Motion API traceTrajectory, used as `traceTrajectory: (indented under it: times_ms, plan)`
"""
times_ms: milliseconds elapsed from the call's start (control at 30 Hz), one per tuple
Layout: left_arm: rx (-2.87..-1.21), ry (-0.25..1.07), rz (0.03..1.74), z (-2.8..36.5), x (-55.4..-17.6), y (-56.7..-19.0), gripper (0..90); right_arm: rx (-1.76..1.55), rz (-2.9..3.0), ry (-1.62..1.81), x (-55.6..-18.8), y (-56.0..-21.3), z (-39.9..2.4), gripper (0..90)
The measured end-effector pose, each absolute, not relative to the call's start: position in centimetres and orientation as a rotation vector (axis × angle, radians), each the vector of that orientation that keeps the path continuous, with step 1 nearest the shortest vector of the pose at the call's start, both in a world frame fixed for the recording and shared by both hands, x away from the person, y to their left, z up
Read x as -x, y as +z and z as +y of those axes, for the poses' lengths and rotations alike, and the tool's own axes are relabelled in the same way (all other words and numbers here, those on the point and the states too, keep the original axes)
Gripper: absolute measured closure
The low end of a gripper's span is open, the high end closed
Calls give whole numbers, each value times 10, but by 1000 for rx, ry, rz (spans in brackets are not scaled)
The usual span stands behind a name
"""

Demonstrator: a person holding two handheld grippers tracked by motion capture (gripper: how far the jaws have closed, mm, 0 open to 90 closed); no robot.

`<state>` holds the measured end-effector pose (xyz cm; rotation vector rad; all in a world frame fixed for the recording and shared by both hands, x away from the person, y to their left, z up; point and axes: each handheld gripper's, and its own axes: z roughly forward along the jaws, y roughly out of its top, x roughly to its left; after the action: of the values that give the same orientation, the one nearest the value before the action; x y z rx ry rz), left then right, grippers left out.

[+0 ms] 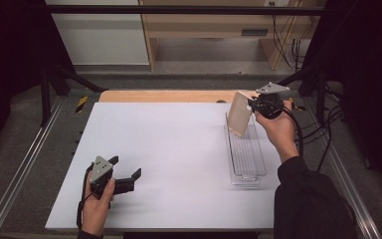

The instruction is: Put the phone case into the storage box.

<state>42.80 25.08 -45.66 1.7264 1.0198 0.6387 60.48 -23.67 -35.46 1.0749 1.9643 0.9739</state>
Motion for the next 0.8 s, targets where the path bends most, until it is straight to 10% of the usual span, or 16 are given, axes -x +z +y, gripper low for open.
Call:
traceTrajectory:
  times_ms: [800]
  plan:
    - [-1724,640,1029,253,-429,-457,35,-1074,1923,991,-612,-359,-232,776]
